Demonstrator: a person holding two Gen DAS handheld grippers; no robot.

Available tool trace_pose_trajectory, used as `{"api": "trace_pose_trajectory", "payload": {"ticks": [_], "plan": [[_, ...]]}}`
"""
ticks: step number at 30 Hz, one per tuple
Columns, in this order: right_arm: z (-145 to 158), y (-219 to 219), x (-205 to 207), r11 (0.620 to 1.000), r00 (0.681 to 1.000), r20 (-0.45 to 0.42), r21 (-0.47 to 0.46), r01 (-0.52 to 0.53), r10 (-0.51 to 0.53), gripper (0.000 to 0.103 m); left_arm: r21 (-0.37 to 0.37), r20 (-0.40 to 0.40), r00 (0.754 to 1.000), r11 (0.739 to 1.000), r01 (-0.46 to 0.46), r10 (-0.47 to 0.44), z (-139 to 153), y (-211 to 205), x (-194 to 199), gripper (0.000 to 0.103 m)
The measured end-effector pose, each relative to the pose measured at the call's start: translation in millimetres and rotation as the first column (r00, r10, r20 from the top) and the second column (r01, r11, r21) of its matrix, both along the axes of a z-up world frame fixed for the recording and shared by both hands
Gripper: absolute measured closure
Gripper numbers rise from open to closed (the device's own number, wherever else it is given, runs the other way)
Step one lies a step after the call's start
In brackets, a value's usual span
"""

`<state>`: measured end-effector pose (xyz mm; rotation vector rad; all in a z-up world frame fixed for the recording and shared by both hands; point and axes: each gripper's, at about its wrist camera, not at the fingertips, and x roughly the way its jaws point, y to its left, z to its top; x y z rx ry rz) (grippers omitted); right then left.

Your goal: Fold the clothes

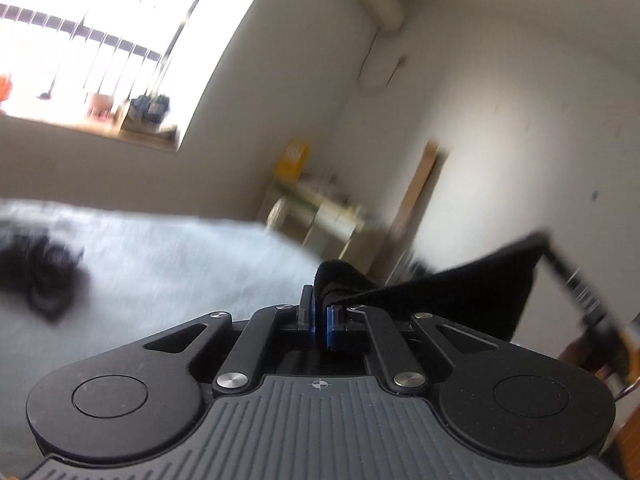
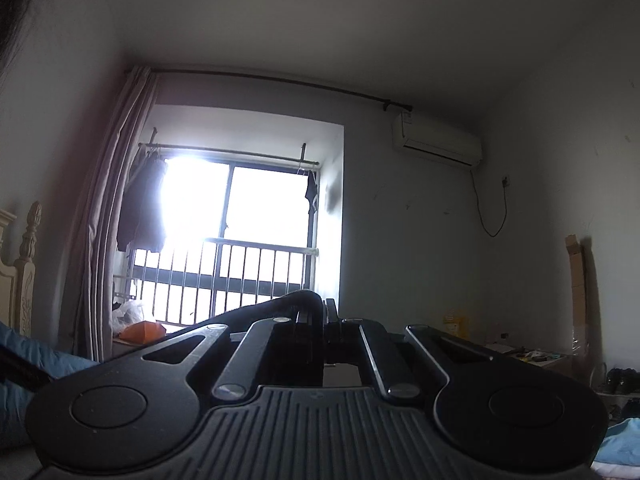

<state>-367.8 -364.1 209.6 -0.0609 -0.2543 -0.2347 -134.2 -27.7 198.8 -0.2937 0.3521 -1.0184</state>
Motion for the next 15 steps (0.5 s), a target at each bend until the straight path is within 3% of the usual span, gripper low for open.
{"api": "trace_pose_trajectory", "payload": {"ticks": [4, 7, 10, 15], "plan": [[38.5, 2.8, -11.1, 0.998, 0.995, 0.093, -0.058, -0.023, 0.028, 0.099, -0.113, 0.145, 0.989, 0.994, 0.001, 0.016, 70.1, 22.1, -23.7, 0.1], [65.6, 13.5, -18.5, 0.99, 0.986, 0.163, -0.136, -0.022, 0.044, 0.099, -0.168, 0.21, 0.977, 0.986, 0.012, 0.024, 101.7, 26.2, -36.6, 0.1], [87.2, 21.7, -22.3, 0.98, 0.974, 0.221, -0.198, -0.005, 0.05, 0.099, -0.186, 0.256, 0.966, 0.982, 0.015, 0.034, 113.8, 18.4, -46.9, 0.1], [102.6, 21.7, -13.0, 0.968, 0.968, 0.249, -0.247, 0.03, 0.034, 0.099, -0.185, 0.254, 0.967, 0.982, 0.026, 0.022, 105.7, 4.2, -48.3, 0.1]]}}
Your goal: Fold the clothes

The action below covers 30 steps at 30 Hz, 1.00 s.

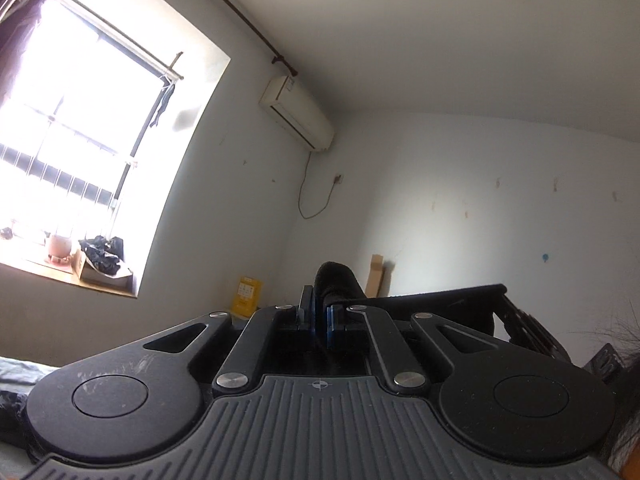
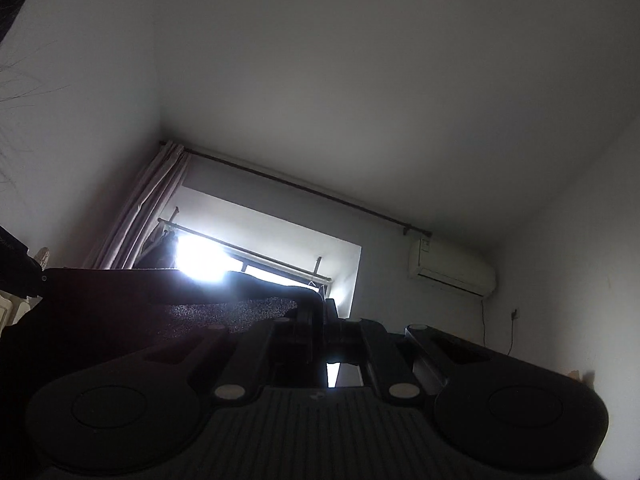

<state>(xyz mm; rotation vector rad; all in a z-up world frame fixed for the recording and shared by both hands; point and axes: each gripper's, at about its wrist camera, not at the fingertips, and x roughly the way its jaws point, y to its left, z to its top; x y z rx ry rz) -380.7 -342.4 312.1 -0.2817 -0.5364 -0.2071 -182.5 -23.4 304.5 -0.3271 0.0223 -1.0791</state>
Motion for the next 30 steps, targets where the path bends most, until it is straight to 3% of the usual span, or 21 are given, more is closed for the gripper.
{"api": "trace_pose_trajectory", "payload": {"ticks": [8, 15, 19, 22, 26, 29, 30], "plan": [[-24.1, -22.7, 46.5, 0.999, 0.996, -0.084, 0.039, 0.022, -0.019, 0.099, 0.059, -0.096, 0.995, 0.998, -0.011, 0.016, -41.2, -21.1, 56.9, 0.1], [-51.3, -40.6, 119.9, 0.997, 0.984, -0.178, 0.068, 0.03, -0.017, 0.099, 0.071, -0.202, 0.979, 0.997, -0.018, 0.032, -78.1, -34.3, 133.8, 0.1], [-78.0, -50.3, 178.7, 0.996, 0.963, -0.27, 0.09, 0.023, 0.002, 0.099, 0.129, -0.256, 0.962, 0.989, -0.068, 0.1, -116.0, -44.0, 186.6, 0.1], [-114.6, -59.8, 233.0, 0.992, 0.931, -0.365, 0.124, 0.025, 0.022, 0.099, 0.188, -0.285, 0.941, 0.973, -0.134, 0.184, -149.6, -52.3, 227.9, 0.1], [-172.6, -70.8, 320.2, 0.983, 0.871, -0.489, 0.177, 0.045, 0.048, 0.099, 0.305, -0.288, 0.905, 0.925, -0.225, 0.314, -205.6, -72.9, 286.9, 0.099], [-224.1, -77.2, 385.6, 0.975, 0.792, -0.608, 0.205, 0.086, 0.057, 0.099, 0.457, -0.381, 0.842, 0.87, -0.186, 0.381, -261.5, -93.3, 329.4, 0.083], [-243.0, -81.7, 405.6, 0.969, 0.753, -0.654, 0.225, 0.103, 0.072, 0.096, 0.496, -0.424, 0.808, 0.852, -0.17, 0.408, -282.1, -95.2, 339.4, 0.072]]}}
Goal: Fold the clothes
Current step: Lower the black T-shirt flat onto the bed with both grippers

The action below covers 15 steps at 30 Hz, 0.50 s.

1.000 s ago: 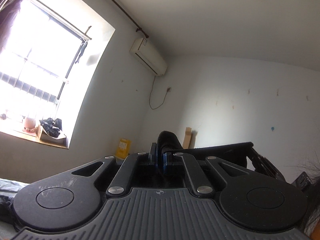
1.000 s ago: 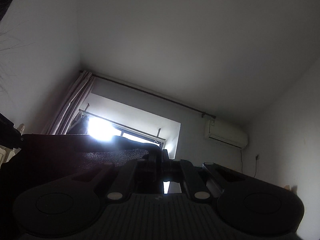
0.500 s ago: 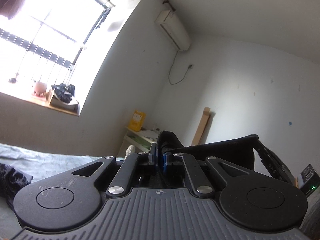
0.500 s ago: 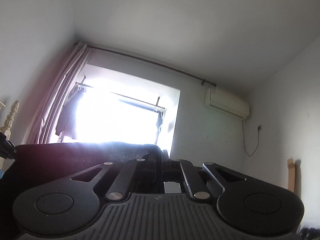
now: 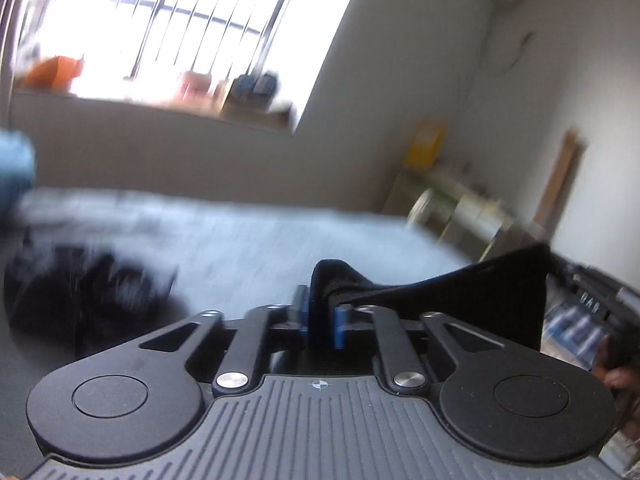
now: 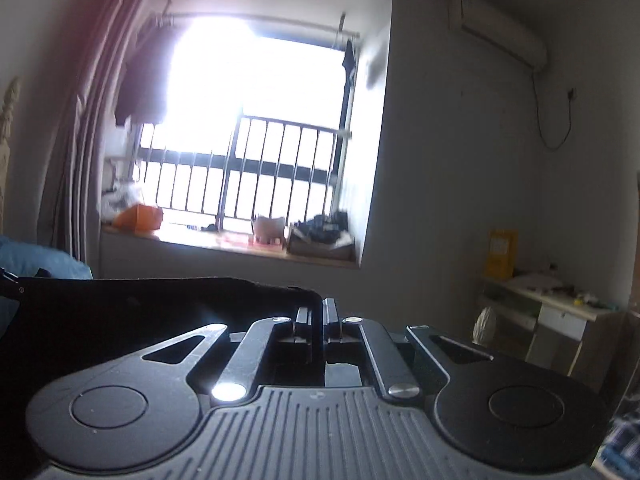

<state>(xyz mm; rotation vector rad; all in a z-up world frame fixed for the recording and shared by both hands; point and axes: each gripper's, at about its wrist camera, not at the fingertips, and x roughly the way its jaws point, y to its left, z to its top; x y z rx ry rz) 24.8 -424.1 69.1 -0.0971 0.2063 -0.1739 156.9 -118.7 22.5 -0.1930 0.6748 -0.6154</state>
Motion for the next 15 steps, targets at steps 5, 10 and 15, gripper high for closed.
{"api": "trace_pose_trajectory", "payload": {"ticks": [5, 10, 15], "plan": [[-109.2, -27.2, 56.9, 0.983, 0.912, -0.405, 0.138, 0.124, -0.059, 0.057, 0.073, -0.269, 0.945, 0.982, -0.172, 0.186, -86.2, 16.9, 22.4, 0.069], [-141.0, -72.5, 11.3, 0.918, 0.894, -0.444, 0.332, 0.216, -0.05, 0.052, 0.064, -0.274, 0.932, 0.972, -0.228, 0.237, -96.5, 51.3, 6.6, 0.069], [-133.9, -124.8, -61.0, 0.77, 0.921, -0.389, 0.578, 0.268, -0.029, 0.052, 0.025, -0.235, 0.938, 0.966, -0.257, 0.255, -75.3, 88.0, -13.9, 0.068]]}}
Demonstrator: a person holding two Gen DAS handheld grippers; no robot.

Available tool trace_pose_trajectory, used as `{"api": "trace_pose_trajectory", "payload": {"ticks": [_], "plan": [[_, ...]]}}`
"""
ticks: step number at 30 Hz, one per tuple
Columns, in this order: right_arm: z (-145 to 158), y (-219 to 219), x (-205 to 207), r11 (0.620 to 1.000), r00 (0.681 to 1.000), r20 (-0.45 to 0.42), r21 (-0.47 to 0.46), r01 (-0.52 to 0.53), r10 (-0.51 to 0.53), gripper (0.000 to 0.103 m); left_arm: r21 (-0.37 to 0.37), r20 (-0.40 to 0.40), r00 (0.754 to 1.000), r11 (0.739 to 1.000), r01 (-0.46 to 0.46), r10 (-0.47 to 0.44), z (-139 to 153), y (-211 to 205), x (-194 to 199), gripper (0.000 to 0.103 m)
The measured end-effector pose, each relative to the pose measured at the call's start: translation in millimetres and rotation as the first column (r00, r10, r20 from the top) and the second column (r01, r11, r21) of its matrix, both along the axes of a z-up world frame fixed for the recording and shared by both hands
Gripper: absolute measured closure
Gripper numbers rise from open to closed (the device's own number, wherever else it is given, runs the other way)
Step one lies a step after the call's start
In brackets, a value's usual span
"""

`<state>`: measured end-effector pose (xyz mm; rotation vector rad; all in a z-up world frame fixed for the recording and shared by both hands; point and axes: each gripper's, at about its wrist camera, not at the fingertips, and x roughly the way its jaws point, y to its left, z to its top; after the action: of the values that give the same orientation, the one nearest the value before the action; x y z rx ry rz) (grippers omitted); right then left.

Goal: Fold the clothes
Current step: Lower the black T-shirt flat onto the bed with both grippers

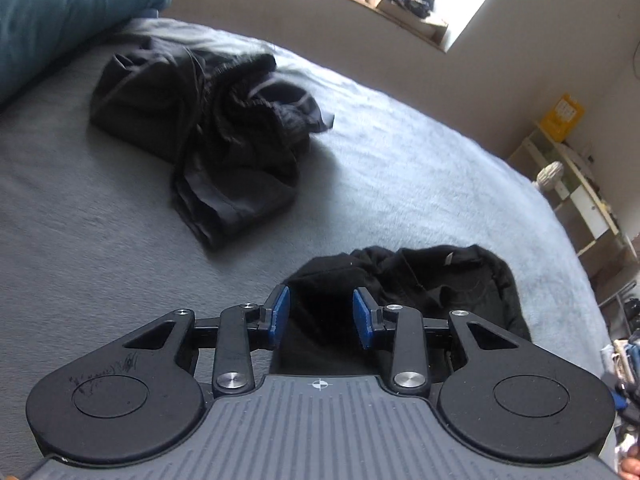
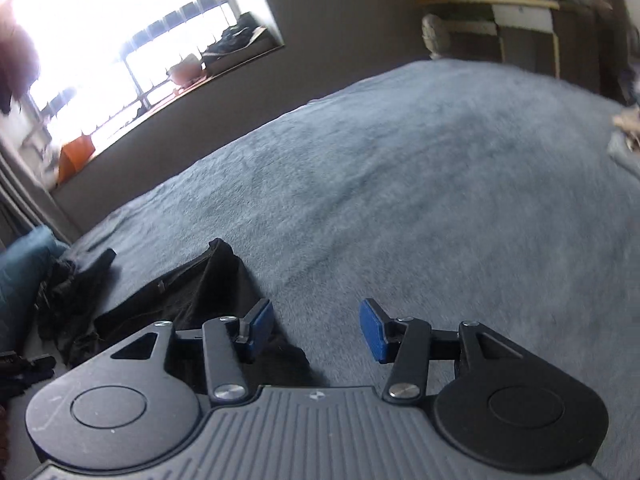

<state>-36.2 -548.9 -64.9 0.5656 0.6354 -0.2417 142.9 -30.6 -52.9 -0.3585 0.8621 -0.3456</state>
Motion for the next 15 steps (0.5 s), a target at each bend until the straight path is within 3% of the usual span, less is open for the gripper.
{"api": "trace_pose_trajectory", "payload": {"ticks": [3, 5, 12, 15], "plan": [[8.1, -24.5, -49.1, 0.987, 0.997, 0.054, 0.154, 0.046, -0.055, 0.052, -0.034, 0.039, 0.999, 0.999, -0.027, 0.028, 23.7, 21.0, -13.1, 0.068], [11.9, -28.3, -90.4, 0.978, 0.994, 0.08, 0.198, 0.063, -0.08, 0.052, -0.045, 0.076, 0.996, 0.998, -0.041, 0.045, 43.4, 34.0, -25.9, 0.068], [21.4, -10.9, -202.8, 0.957, 0.986, 0.134, 0.284, 0.055, -0.097, 0.051, 0.003, 0.209, 0.977, 0.999, -0.039, 0.037, 110.6, 73.5, -94.9, 0.065], [24.6, 10.0, -227.0, 0.959, 0.987, 0.154, 0.282, 0.009, -0.055, 0.051, 0.051, 0.212, 0.977, 0.999, 0.01, -0.021, 120.2, 74.2, -125.0, 0.057]]}}
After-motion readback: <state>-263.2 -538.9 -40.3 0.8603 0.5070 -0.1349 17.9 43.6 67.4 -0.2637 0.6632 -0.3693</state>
